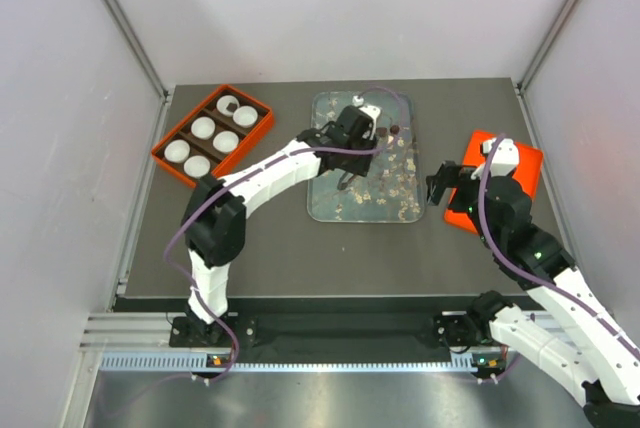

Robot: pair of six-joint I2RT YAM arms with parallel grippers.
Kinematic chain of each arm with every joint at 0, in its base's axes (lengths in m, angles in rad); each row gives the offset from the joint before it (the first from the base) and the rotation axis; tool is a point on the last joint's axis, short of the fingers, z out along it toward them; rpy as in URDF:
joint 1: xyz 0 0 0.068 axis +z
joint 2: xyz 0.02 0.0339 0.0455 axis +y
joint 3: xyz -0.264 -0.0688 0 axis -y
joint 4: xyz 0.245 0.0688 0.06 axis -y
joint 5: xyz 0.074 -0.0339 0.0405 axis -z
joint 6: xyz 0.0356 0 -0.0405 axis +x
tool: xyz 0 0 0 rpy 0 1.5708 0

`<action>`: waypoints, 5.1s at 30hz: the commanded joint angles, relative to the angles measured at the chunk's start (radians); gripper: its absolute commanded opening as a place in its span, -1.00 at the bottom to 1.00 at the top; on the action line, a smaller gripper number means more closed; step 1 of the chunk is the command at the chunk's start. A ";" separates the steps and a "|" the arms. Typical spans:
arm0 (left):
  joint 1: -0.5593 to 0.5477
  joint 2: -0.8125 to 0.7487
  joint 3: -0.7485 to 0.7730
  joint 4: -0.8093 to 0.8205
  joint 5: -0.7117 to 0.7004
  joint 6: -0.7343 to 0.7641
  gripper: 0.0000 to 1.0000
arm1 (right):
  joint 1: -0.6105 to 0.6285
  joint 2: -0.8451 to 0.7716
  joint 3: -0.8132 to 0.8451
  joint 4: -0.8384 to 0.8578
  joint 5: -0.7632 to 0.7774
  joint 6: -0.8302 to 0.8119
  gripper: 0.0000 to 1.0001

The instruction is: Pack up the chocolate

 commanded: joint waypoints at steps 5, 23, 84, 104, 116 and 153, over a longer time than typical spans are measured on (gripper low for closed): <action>-0.043 0.104 0.119 0.081 -0.013 -0.015 -0.07 | 0.011 -0.027 0.034 0.010 0.030 -0.014 1.00; -0.054 0.242 0.217 0.075 -0.090 -0.004 -0.07 | 0.011 -0.047 0.032 0.010 0.062 -0.041 0.99; 0.595 -0.043 0.105 -0.152 -0.123 -0.018 -0.42 | 0.013 0.031 0.020 0.049 -0.001 -0.005 1.00; 0.596 0.058 0.154 -0.125 -0.177 0.019 -0.38 | 0.013 0.057 0.013 0.079 -0.001 -0.008 0.99; 0.598 0.092 0.162 -0.110 -0.197 0.028 -0.29 | 0.013 0.060 0.020 0.077 0.005 -0.009 0.99; 0.567 -0.161 0.137 -0.122 0.054 -0.040 -0.09 | 0.013 0.022 0.039 0.027 -0.030 0.041 0.99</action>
